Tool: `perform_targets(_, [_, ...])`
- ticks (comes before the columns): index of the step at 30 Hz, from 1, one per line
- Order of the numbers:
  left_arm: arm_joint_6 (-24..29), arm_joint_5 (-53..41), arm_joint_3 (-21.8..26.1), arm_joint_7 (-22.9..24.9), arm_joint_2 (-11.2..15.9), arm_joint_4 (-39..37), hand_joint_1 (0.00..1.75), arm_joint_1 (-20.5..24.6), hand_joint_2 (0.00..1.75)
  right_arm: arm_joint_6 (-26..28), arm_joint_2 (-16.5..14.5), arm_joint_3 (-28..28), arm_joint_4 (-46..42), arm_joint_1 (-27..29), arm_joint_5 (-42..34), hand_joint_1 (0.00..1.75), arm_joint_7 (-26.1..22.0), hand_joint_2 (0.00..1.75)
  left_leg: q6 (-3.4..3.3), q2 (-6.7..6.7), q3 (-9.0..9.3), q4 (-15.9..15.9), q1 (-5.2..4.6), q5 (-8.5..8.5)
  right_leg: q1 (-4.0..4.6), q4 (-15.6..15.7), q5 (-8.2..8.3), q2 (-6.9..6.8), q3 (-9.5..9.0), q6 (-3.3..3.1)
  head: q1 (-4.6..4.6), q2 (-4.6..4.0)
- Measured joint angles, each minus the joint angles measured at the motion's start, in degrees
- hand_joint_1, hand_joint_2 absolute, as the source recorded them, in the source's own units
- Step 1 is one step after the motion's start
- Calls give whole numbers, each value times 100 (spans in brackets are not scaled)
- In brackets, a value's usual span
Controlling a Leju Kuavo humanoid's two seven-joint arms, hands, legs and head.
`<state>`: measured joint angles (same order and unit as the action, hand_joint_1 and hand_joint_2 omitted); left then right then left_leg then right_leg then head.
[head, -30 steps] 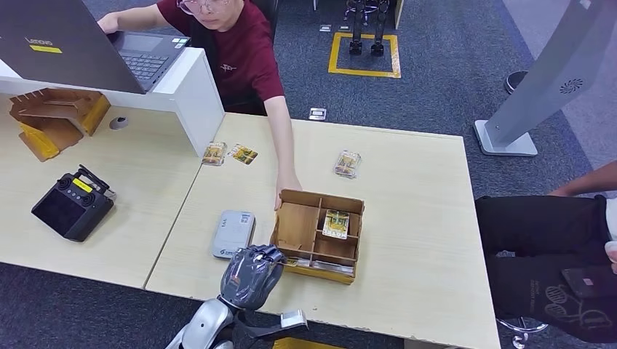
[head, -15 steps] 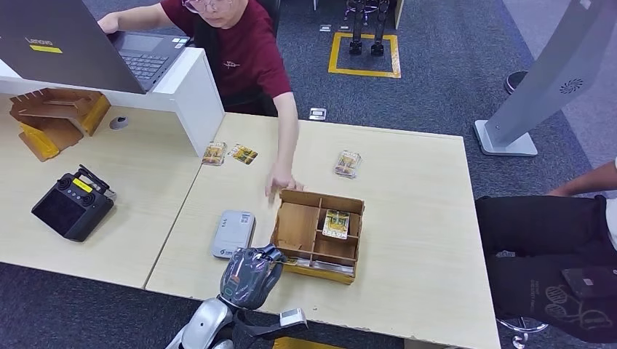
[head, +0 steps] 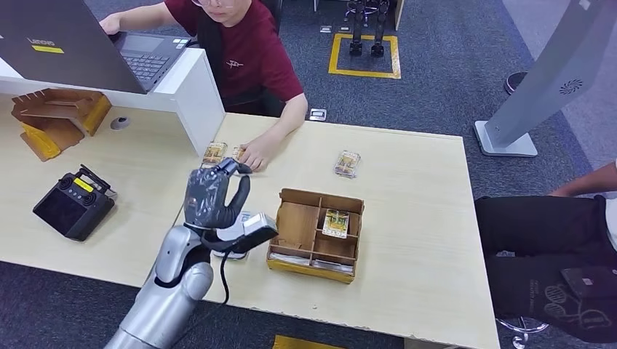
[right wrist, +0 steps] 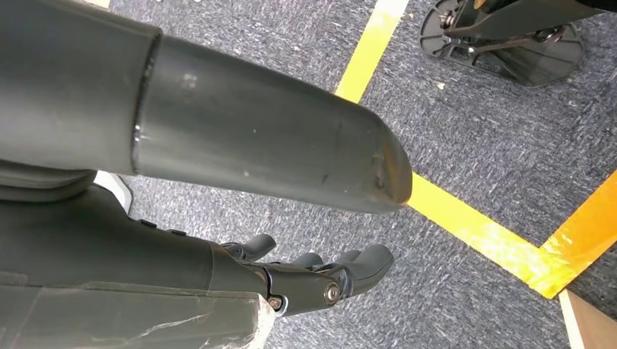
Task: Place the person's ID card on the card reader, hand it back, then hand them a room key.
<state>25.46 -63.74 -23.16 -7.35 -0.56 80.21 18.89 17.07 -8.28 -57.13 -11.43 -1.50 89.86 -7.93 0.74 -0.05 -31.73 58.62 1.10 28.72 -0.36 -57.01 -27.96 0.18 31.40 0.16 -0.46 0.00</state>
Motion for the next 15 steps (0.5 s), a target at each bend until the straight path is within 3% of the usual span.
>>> perform_targets(5, [68, -297, 352, 297, 118, -7, 175, 765, 175, -19, 0, 0, 0, -13, 5, 0, 28, 0, 0, 1, 1, 0, 0, -2, 0, -1, 3, 2, 0, 0, 0, 0])
perform_targets(10, [227, -387, 502, 423, 145, -163, 175, 1067, 175, -27, 0, 4, 0, -21, 7, 0, 44, 0, 0, 1, -2, 0, -1, -2, 0, 0, 3, 2, 2, 2, 0, 0])
perform_targets(15, [388, -152, 729, 461, 112, -824, 175, 1462, 175, -44, 1, 75, 0, -44, 9, 0, 54, 0, -1, 5, -2, 1, -1, -3, -1, 1, 6, 5, 4, 1, -1, 0])
